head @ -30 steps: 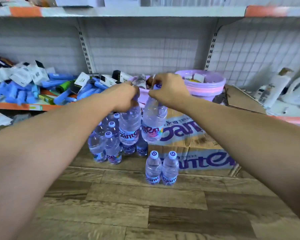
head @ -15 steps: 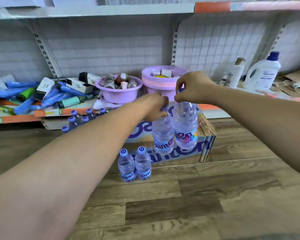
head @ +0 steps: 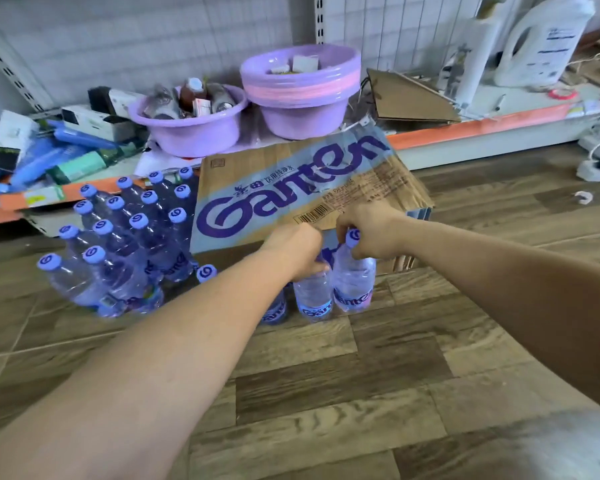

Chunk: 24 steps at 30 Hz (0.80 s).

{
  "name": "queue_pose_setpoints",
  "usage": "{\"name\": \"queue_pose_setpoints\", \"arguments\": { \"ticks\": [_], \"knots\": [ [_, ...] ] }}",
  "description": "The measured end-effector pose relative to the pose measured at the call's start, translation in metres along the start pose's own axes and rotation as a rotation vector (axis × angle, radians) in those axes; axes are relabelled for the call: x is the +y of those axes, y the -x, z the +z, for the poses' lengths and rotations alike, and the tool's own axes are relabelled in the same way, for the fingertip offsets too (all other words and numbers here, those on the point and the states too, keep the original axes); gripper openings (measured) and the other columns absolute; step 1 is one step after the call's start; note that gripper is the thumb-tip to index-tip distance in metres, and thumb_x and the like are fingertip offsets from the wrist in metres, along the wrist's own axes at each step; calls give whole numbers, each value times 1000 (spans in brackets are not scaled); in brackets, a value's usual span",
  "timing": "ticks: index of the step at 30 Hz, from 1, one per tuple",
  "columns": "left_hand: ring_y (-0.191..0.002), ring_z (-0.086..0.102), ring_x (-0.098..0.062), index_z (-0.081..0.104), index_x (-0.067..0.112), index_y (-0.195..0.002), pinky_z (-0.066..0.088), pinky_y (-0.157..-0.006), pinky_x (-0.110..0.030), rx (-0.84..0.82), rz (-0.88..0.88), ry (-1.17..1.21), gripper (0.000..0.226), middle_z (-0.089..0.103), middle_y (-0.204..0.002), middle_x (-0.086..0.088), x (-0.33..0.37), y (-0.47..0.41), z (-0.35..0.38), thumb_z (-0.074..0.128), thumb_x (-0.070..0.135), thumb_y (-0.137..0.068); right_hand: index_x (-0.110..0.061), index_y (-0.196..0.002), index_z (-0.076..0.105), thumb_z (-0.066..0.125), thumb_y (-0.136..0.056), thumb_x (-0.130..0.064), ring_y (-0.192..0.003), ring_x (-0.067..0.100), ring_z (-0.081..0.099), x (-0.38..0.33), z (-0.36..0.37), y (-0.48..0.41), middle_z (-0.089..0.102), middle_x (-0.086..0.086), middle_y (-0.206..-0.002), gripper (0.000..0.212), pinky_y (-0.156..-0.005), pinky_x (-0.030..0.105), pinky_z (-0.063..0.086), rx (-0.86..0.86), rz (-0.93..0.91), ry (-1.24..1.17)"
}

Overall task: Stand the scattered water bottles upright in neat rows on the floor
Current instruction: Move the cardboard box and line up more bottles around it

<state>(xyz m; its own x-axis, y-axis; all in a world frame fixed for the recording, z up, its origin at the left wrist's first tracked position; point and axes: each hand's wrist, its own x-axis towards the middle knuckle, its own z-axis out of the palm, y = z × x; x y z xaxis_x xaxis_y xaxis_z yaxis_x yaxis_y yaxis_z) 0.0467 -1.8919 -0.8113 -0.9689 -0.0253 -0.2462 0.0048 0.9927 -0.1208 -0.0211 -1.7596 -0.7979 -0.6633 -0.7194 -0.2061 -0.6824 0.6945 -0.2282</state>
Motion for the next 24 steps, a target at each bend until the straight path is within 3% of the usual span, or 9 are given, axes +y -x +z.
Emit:
{"name": "queue_pose_setpoints", "arguments": {
  "ticks": [5, 10, 14, 17, 21, 24],
  "knots": [
    [-89, 62, -30, 62, 10, -93, 42, -64, -31, 28, -119, -10, 27, 65, -103, -12, -3, -12, 23, 58, 36, -88, -17, -112, 64, 61, -79, -7, -108, 27, 56, 2, 26, -16, 59, 7, -118, 34, -80, 33, 46, -1, -44, 38],
    [-102, 63, -31, 56, 7, -115, 39, -68, -32, 90, -164, -69, 46, 62, -114, -10, -19, -15, 38, 55, 45, -89, -16, -112, 64, 56, -80, -3, -107, 29, 55, -4, 45, -25, 54, 10, -116, 35, -79, 33, 46, 56, -69, 23],
    [-105, 62, -30, 54, 9, -114, 42, -74, -33, 140, -147, -76, 48, 62, -115, -9, -29, -15, 44, 52, 50, -89, -19, -111, 65, 60, -79, -5, -107, 29, 55, -6, 46, -30, 54, 7, -107, 35, -87, 37, 49, 59, -60, 12],
    [-107, 60, -32, 49, 12, -119, 38, -70, -33, 86, -87, -25, 52, 59, -117, -9, -29, -11, 46, 53, 54, -87, -19, -113, 63, 59, -80, -7, -108, 29, 53, -6, 44, -30, 45, 2, -99, 35, -89, 38, 48, 26, -36, 14],
    [-103, 60, -33, 48, 21, -113, 38, -68, -34, 73, 10, -70, 35, 57, -112, -8, -38, -6, 48, 56, 45, -89, -14, -121, 55, 57, -83, -13, -106, 32, 53, -11, 44, -29, 51, 13, -118, 38, -80, 34, 46, -29, 29, 79],
    [-99, 61, -35, 48, 18, -115, 39, -66, -34, 92, 4, -90, 29, 58, -110, -11, -38, -7, 49, 55, 34, -91, -8, -116, 56, 54, -86, -9, -98, 32, 53, -14, 45, -32, 51, 15, -112, 31, -71, 31, 41, -27, 49, 93]
  ]
}}
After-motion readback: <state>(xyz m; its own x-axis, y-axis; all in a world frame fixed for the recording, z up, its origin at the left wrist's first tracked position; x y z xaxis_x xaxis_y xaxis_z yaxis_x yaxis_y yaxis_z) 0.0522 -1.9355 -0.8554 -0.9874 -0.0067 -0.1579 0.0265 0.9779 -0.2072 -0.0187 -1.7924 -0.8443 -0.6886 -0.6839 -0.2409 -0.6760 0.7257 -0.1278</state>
